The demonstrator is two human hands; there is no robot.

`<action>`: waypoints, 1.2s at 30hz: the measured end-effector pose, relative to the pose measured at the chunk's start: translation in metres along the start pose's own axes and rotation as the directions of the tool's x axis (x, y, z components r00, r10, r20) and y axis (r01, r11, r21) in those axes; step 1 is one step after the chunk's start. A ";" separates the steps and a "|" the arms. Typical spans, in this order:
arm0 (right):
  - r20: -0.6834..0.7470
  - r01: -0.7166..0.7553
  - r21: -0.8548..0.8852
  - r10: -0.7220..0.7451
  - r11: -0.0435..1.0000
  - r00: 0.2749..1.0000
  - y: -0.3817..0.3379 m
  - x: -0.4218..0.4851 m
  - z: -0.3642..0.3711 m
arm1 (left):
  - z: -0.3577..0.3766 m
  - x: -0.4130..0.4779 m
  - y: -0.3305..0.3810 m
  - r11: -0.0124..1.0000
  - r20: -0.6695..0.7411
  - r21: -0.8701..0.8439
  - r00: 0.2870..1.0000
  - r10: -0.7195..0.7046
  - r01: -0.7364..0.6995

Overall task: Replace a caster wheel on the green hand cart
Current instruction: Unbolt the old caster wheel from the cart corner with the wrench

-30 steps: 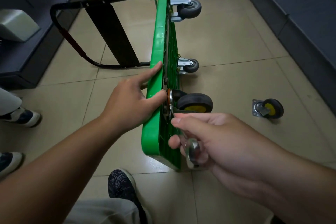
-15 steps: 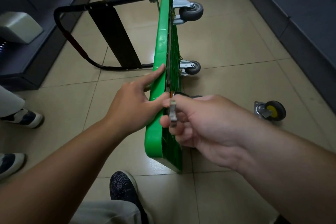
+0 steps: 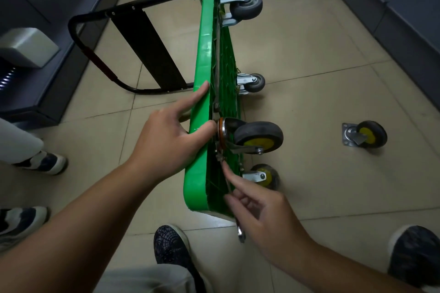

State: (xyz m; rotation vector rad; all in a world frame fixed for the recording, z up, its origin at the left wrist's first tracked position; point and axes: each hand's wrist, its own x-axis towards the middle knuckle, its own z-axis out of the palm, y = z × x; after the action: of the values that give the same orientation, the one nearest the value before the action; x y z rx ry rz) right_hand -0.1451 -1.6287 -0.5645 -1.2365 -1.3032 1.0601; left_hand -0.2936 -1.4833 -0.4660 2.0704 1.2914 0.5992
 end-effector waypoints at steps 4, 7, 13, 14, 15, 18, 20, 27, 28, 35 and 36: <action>-0.066 0.215 -0.260 -0.239 0.941 0.969 0.029 0.020 -0.006 | 0.000 0.000 -0.001 1.000 0.010 -0.027 1.000 -0.007 0.007; -0.064 0.315 -0.372 -0.362 0.873 0.930 0.041 0.031 -0.007 | 0.000 0.001 -0.001 0.999 0.010 -0.047 1.000 -0.013 0.014; 0.045 0.171 -0.326 -0.165 0.930 0.985 0.037 -0.004 -0.027 | 0.001 0.001 0.003 0.999 0.008 -0.049 1.000 -0.019 0.019; 0.074 0.090 -0.302 -0.070 0.949 0.995 0.028 -0.014 -0.034 | 0.001 0.001 0.004 0.999 0.008 -0.043 1.000 -0.017 0.017; 0.105 -0.015 -0.251 0.043 0.968 0.994 0.015 -0.023 -0.041 | 0.001 0.001 0.005 0.999 0.006 -0.036 1.000 -0.017 0.017; 0.135 -0.290 0.052 0.281 0.956 0.950 -0.036 -0.031 -0.047 | 0.001 0.001 0.006 0.998 0.006 -0.049 1.000 -0.025 0.025; 0.077 -0.389 0.256 0.383 0.885 0.921 -0.067 -0.021 -0.043 | 0.001 0.001 0.006 0.999 -0.009 -0.033 1.000 -0.017 0.017; -0.039 -0.458 0.515 0.554 0.725 0.832 -0.124 0.010 -0.017 | 0.003 0.001 0.004 1.000 -0.043 -0.002 0.999 -0.002 0.002; -0.052 -0.466 0.501 0.562 0.729 0.825 -0.124 0.012 -0.013 | 0.003 0.001 0.003 1.000 -0.046 0.002 0.999 0.002 -0.002; -0.130 -0.431 0.549 0.582 0.716 0.802 -0.130 0.024 0.008 | 0.004 0.003 0.000 0.999 -0.055 0.046 0.998 -0.003 0.006; -0.138 -0.423 0.556 0.582 0.715 0.801 -0.132 0.026 0.009 | 0.004 0.003 0.001 0.999 -0.059 0.052 0.998 -0.003 0.006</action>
State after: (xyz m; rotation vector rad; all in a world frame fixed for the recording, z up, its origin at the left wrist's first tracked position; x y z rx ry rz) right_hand -0.1675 -1.6144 -0.4326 -1.3080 -0.3811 1.4183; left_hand -0.2892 -1.4815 -0.4678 2.1057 1.3576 0.6349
